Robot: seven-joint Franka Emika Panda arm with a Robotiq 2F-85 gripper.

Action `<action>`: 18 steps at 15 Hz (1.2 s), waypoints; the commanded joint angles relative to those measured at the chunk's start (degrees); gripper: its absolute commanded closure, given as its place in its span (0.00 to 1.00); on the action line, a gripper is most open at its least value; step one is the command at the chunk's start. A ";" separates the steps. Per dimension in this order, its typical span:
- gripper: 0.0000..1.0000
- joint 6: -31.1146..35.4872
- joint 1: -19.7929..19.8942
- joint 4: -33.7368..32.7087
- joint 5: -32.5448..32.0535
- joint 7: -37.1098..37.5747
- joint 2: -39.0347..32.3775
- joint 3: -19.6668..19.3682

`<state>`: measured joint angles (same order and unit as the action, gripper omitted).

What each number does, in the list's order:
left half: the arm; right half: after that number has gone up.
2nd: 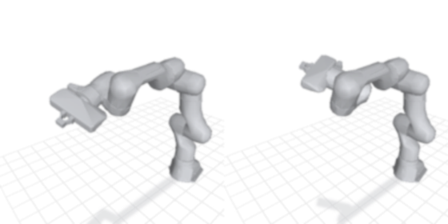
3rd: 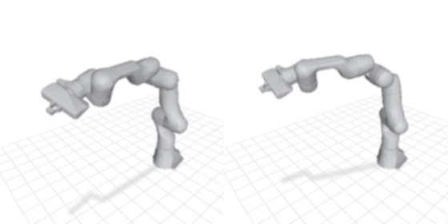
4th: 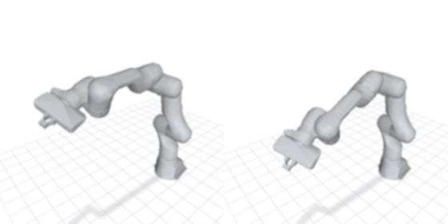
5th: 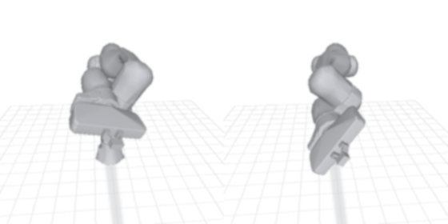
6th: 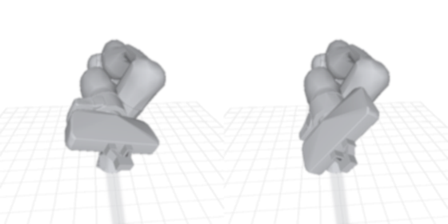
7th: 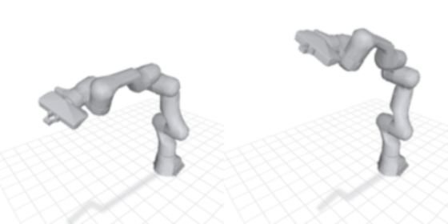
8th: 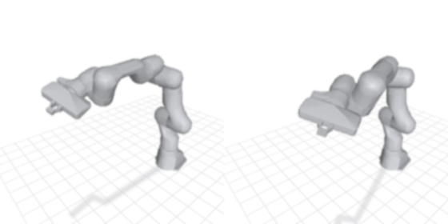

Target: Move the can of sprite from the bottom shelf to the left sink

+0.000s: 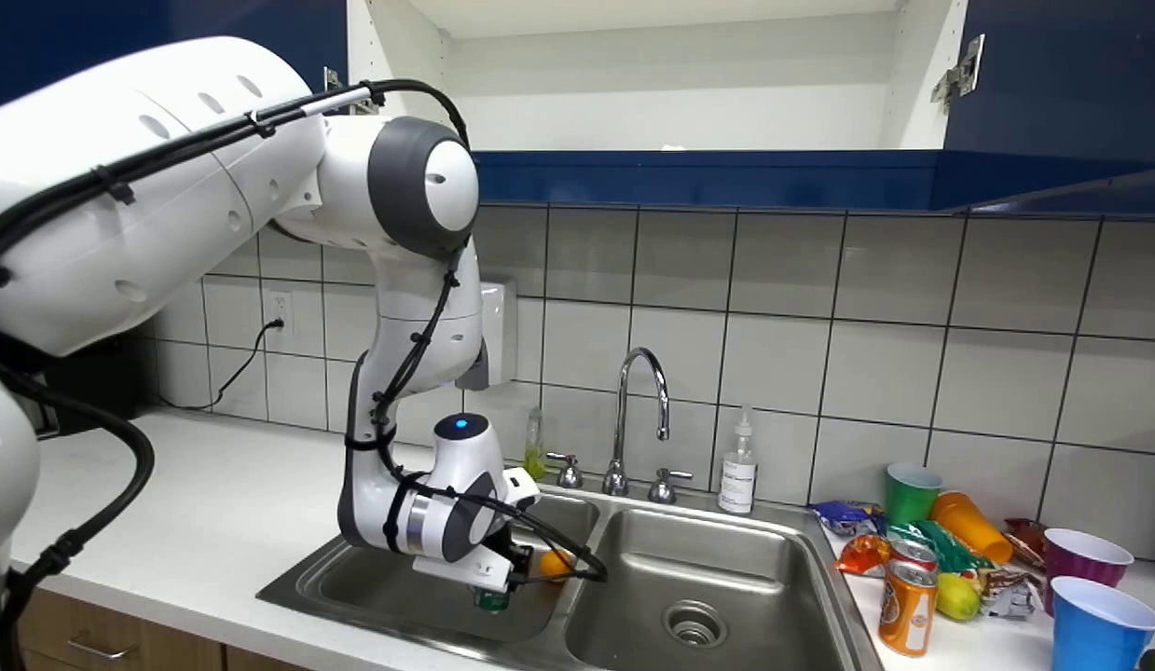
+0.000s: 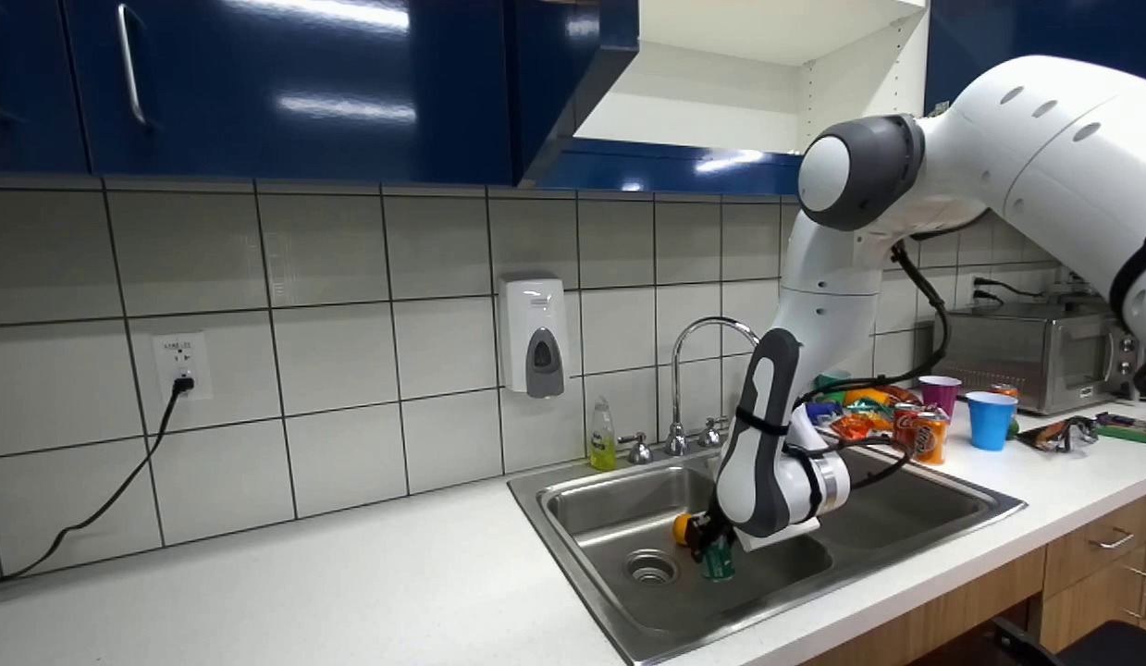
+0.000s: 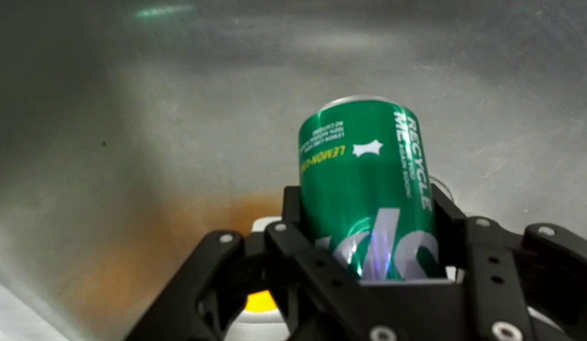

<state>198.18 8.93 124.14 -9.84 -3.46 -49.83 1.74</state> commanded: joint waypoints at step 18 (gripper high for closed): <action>0.62 -0.08 -1.64 -9.21 0.19 -0.69 -6.68 2.06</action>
<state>198.18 7.90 116.55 -9.84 -3.46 -56.06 4.06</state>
